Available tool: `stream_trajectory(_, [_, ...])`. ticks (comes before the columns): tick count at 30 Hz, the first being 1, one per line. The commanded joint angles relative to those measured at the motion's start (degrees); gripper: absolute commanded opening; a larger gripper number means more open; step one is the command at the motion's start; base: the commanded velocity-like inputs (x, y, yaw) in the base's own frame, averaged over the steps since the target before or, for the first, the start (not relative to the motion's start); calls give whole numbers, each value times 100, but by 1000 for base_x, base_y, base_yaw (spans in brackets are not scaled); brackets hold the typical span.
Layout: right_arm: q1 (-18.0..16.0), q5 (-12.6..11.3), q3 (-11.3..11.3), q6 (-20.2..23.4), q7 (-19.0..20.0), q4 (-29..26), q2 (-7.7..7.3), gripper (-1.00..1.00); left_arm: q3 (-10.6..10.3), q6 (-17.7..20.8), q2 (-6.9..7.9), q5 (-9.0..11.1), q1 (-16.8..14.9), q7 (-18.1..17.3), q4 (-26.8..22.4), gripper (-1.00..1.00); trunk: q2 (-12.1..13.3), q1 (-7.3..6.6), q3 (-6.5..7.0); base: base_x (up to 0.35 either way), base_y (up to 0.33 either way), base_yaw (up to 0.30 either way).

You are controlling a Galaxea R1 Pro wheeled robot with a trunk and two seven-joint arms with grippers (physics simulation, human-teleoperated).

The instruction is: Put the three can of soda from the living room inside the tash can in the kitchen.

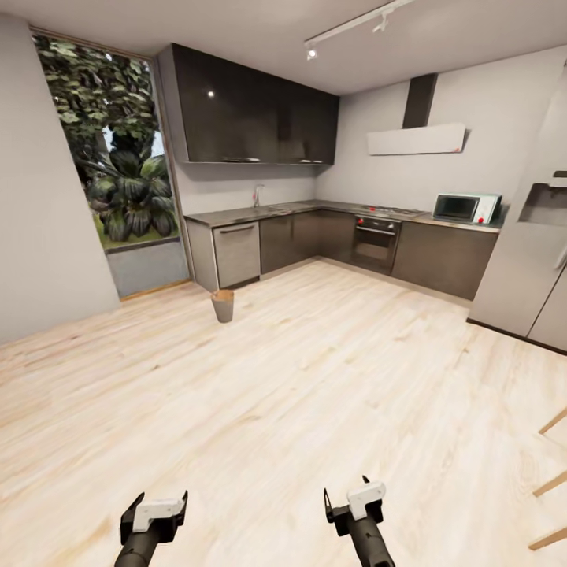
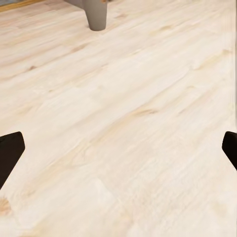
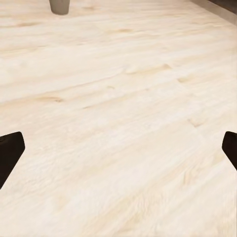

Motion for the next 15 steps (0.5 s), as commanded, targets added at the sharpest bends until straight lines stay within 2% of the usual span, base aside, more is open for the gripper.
stream_trajectory(1, [29, 1, 0, -11, 0, 0, -21, 100, 1, 0, 0, -2, 0, -37, 1, 100, 0, 0, 0, 315, 109, 0])
stream_trajectory(6, [181, -6, -2, -71, -2, 27, -90, 100, 4, 11, -3, -7, 0, -174, 13, 100, 0, 0, 0, 315, 108, 0])
stream_trajectory(15, [229, -8, -10, -150, -10, 198, -107, 100, -30, 3, -13, -2, 0, -201, 162, 100, 0, 0, 0, 315, 107, 0])
